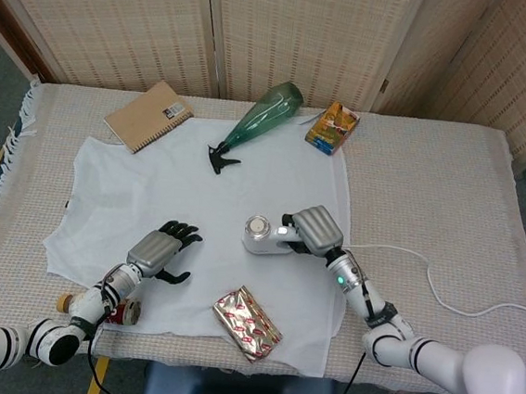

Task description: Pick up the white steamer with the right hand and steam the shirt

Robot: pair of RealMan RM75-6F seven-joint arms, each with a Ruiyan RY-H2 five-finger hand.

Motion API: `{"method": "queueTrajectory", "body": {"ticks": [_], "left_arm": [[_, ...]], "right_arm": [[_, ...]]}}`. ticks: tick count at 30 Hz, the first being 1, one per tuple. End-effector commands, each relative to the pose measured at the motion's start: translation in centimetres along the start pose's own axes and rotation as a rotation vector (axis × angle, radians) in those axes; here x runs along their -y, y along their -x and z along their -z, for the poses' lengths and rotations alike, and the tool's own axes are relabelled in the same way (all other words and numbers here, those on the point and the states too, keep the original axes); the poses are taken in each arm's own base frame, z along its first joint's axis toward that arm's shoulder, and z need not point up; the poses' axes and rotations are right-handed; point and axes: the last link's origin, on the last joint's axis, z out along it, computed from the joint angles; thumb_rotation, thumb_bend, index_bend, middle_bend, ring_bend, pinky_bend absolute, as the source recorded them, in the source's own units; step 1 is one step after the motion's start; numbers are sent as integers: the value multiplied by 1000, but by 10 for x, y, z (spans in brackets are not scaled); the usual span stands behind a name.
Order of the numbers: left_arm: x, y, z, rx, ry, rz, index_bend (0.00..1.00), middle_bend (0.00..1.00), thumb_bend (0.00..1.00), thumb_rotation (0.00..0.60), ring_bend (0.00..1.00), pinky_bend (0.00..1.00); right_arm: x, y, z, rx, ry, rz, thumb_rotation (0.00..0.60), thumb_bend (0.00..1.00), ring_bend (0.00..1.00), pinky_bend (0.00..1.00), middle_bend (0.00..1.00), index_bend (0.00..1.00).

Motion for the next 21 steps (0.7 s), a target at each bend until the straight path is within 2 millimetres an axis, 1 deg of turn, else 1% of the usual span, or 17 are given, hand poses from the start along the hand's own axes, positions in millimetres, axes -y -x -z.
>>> {"method": "queueTrajectory", "body": {"ticks": [1,5,9,17,19,21], "left_arm": [[0,0,0,-1,0,3,189,94,393,431,1,0],[0,1,1,-2,1,8,190,94,392,432,1,0],[1,1,1,-3,2,8,191,94,391,432,1,0],[-1,2,1,-3,10,9,191,94,392,432,1,0],[-1,2,1,-4,12,9,191,94,392,430,2,0],[-2,2,1,-7,14,12,191,94,392,432,2,0]], "right_arm": [[6,14,-22,0,42,-5,600,709,807,875,892,828],[-9,17,-24,-16,79,35,600,710,807,875,891,830],[-31,15,-18,-30,129,74,600,709,807,875,892,831],[-91,4,4,-41,298,94,600,709,807,875,891,831],[-100,0,9,-53,324,82,600,710,808,875,892,831],[-103,-7,13,-88,326,38,600,709,808,875,893,831]]}}
